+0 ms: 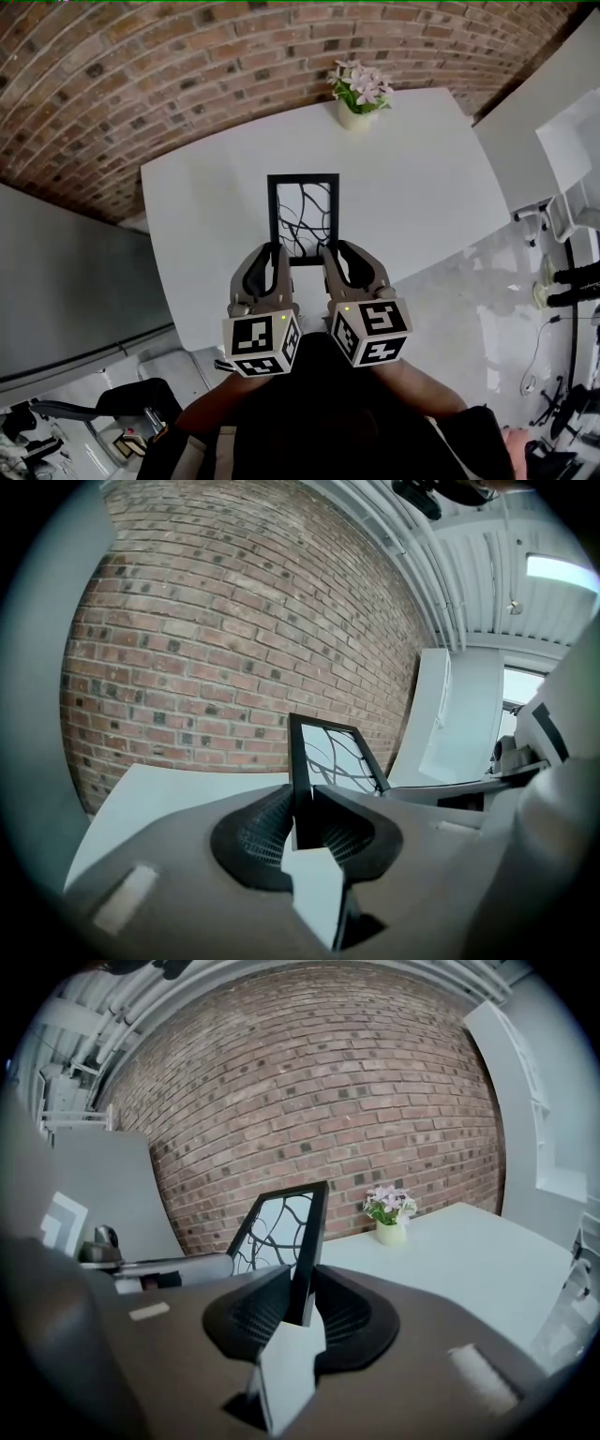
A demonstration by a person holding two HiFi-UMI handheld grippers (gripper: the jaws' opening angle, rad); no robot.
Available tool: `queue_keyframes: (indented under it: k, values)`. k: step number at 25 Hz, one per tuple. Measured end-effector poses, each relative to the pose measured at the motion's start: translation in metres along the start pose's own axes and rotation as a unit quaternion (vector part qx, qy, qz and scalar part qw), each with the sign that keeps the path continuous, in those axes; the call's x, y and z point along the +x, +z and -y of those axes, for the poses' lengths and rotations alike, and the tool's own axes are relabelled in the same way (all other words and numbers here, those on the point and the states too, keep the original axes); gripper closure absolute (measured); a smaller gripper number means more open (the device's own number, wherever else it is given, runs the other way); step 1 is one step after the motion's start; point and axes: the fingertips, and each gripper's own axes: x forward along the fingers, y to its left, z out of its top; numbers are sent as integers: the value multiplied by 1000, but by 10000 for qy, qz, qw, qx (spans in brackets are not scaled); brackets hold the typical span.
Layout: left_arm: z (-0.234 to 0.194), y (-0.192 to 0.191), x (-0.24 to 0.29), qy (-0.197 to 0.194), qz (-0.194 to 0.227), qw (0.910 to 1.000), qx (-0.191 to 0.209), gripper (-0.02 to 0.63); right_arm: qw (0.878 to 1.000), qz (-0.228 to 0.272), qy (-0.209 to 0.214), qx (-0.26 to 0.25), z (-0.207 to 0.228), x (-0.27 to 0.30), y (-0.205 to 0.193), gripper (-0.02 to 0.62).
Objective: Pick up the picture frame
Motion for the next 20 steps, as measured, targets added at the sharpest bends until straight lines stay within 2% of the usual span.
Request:
queue_keyframes:
  k: [8,20]
  values:
    - [19,-2,3,-104,23,9999,71,551,9999,72,-91,56,16,-12,0,520]
    - [24,-8,1,-269,-64,9996,107,551,9995,71,-260,169,18,-20,-8,520]
